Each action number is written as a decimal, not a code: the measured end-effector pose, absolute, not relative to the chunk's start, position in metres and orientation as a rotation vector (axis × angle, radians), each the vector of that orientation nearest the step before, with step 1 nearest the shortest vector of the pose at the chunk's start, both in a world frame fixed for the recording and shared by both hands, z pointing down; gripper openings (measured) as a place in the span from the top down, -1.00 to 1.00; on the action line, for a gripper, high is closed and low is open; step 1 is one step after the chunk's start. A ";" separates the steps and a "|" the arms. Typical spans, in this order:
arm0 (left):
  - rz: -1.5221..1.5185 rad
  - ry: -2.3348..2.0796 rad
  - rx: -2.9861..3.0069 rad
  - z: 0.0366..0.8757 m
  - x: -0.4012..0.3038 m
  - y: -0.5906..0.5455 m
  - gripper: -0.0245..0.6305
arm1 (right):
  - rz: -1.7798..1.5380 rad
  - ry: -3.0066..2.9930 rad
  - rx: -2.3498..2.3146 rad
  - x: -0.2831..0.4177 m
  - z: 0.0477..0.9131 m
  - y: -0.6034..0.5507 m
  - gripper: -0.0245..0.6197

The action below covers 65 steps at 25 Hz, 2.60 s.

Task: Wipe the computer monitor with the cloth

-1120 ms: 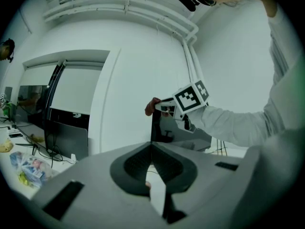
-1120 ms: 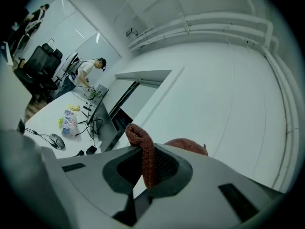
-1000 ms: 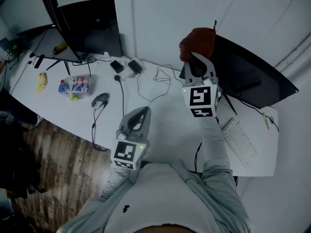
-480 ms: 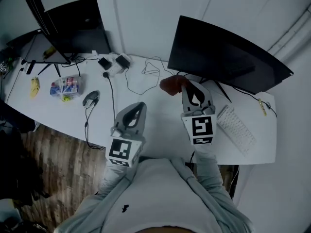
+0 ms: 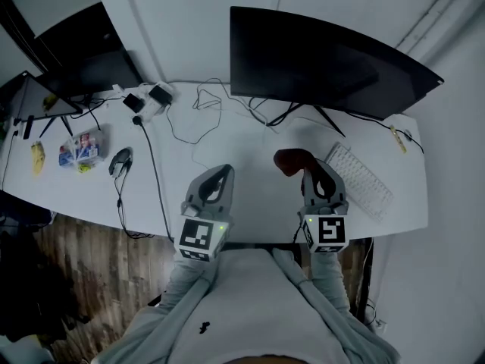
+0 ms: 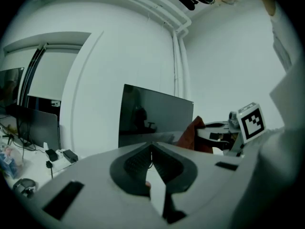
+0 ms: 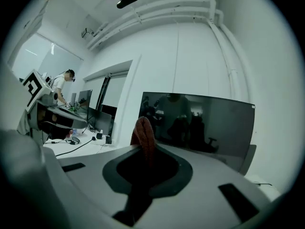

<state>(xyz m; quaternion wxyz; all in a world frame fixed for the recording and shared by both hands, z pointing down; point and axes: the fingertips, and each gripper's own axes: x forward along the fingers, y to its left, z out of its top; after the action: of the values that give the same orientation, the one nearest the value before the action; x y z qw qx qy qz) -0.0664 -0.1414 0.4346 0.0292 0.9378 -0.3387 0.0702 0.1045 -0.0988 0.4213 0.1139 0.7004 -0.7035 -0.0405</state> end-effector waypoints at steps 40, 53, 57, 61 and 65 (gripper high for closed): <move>0.195 -0.942 2.956 0.428 -0.042 -0.150 0.86 | -0.044 -2.087 2.188 0.121 0.428 -0.073 0.82; 0.214 -0.930 2.956 0.432 -0.050 -0.150 0.86 | -0.006 -2.079 2.210 0.115 0.432 -0.069 0.82; 0.221 -0.920 2.968 0.432 -0.051 -0.149 0.86 | -0.005 -2.063 2.220 0.115 0.432 -0.065 0.82; 0.212 -0.918 2.970 0.431 -0.053 -0.151 0.86 | -0.006 -2.037 2.234 0.117 0.432 -0.060 0.82; 0.215 -0.912 2.968 0.433 -0.056 -0.151 0.86 | 0.007 -2.024 2.253 0.116 0.433 -0.058 0.82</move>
<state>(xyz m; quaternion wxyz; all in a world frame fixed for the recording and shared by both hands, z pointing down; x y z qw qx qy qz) -0.0557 -0.1508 0.4327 0.0144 0.9535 -0.2929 0.0692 0.1164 -0.0578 0.4327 0.0565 0.7426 -0.6673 0.0022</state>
